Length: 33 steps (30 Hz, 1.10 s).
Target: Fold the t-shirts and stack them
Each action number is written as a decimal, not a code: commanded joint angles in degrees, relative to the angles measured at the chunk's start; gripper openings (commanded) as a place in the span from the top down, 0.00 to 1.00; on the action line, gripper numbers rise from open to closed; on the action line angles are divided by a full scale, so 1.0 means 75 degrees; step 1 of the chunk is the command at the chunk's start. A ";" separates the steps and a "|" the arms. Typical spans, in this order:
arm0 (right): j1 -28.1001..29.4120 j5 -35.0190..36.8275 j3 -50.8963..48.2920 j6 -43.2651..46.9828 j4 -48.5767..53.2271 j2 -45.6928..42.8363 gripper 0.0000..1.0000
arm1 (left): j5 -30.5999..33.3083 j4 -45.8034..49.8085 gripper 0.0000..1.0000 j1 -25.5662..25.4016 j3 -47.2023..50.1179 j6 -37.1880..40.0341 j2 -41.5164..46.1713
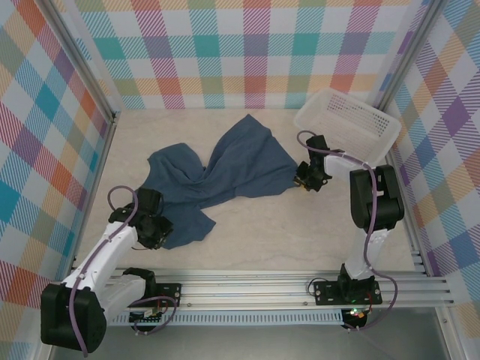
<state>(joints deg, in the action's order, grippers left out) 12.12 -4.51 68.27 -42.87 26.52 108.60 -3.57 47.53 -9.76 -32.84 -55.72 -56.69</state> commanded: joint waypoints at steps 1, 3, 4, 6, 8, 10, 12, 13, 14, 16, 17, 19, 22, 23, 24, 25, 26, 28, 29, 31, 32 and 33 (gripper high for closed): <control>-0.0005 0.0206 0.0115 -0.0178 -0.0004 0.0150 0.94 | -0.0068 -0.0525 0.75 -0.0104 0.0267 -0.0200 -0.0382; 0.0029 0.0297 0.0097 -0.0233 0.0027 -0.0106 1.00 | 0.0092 -0.0738 0.80 -0.0157 0.0260 -0.0199 -0.0732; 0.0075 0.0405 0.0097 -0.0237 0.0117 -0.0315 1.00 | 0.0242 -0.0772 0.86 -0.0173 0.0217 -0.0199 -0.0907; 0.0157 0.0473 0.0097 -0.0236 0.0367 -0.0800 1.00 | 0.0573 -0.0757 0.94 -0.0187 0.0072 -0.0186 -0.1182; 0.0254 0.0495 0.0095 -0.0237 0.0794 -0.1275 1.00 | 0.0965 -0.0609 1.00 -0.0213 -0.0141 -0.0187 -0.1356; 0.0314 0.0465 0.0122 -0.0254 0.1355 -0.1669 1.00 | 0.1201 -0.0528 1.00 -0.0216 -0.0296 -0.0164 -0.1465; 0.0352 0.0418 -0.0028 -0.0260 0.1754 -0.2102 1.00 | 0.1294 -0.0523 1.00 -0.0220 -0.0398 -0.0085 -0.1521; 0.0364 0.0388 -0.0092 -0.0251 0.2023 -0.2336 1.00 | 0.1337 -0.0508 1.00 -0.0218 -0.0456 -0.0044 -0.1553; 0.0365 0.0379 -0.0136 -0.0234 0.2323 -0.2538 1.00 | 0.1356 -0.0501 1.00 -0.0218 -0.0498 0.0000 -0.1574; 0.0376 0.0332 -0.0193 -0.0182 0.2884 -0.2887 1.00 | 0.1390 -0.0469 1.00 -0.0222 -0.0590 0.0082 -0.1598; 0.0373 0.0235 -0.0228 -0.0146 0.3178 -0.3048 1.00 | 0.1425 -0.0426 1.00 -0.0222 -0.0644 0.0131 -0.1609; 0.0376 -0.0029 -0.0243 -0.0100 0.3743 -0.3245 1.00 | 0.1426 -0.0391 1.00 -0.0222 -0.0735 0.0199 -0.1602; 0.0390 -0.0347 -0.0461 -0.0049 0.4256 -0.3402 1.00 | 0.1411 -0.0363 1.00 -0.0222 -0.0852 0.0261 -0.1626; 0.0389 -0.0432 -0.0627 -0.0038 0.4246 -0.3405 1.00 | 0.1403 -0.0350 1.00 -0.0222 -0.0881 0.0286 -0.1648; 0.0388 -0.0463 -0.0760 -0.0003 0.4165 -0.3351 0.99 | 0.1401 -0.0336 1.00 -0.0222 -0.0916 0.0282 -0.1669; 0.0388 -0.0369 -0.0877 0.0066 0.4062 -0.3196 0.87 | 0.1395 -0.0337 1.00 -0.0224 -0.0939 0.0290 -0.1674; 0.0366 -0.0135 -0.0873 0.0138 0.4007 -0.2969 0.73 | 0.1386 -0.0340 1.00 -0.0222 -0.0953 0.0296 -0.1678; 0.0346 0.0407 -0.0725 0.0364 0.3730 -0.2626 0.59 | 0.1286 -0.0338 1.00 -0.0224 -0.0983 0.0318 -0.1673; 0.0341 0.0656 -0.0616 0.0521 0.3569 -0.2535 0.57 | 0.1188 -0.0337 1.00 -0.0223 -0.1013 0.0359 -0.1661; 0.0341 0.0951 -0.0448 0.0610 0.3518 -0.2468 0.58 | 0.1010 -0.0214 0.96 -0.0223 -0.1079 0.0470 -0.1602; 0.0341 0.0929 -0.0494 0.0532 0.3546 -0.2527 0.62 | 0.0988 -0.0064 0.94 -0.0223 -0.1124 0.0492 -0.1509; 0.0341 0.0841 -0.0643 0.0413 0.3494 -0.2625 0.66 | 0.1004 0.0075 0.92 -0.0239 -0.1142 0.0495 -0.1403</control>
<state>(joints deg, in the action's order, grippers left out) 14.94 -0.58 62.65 -40.60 52.88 90.28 4.91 43.99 -10.85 -39.59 -53.41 -68.82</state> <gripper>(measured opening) 0.356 0.069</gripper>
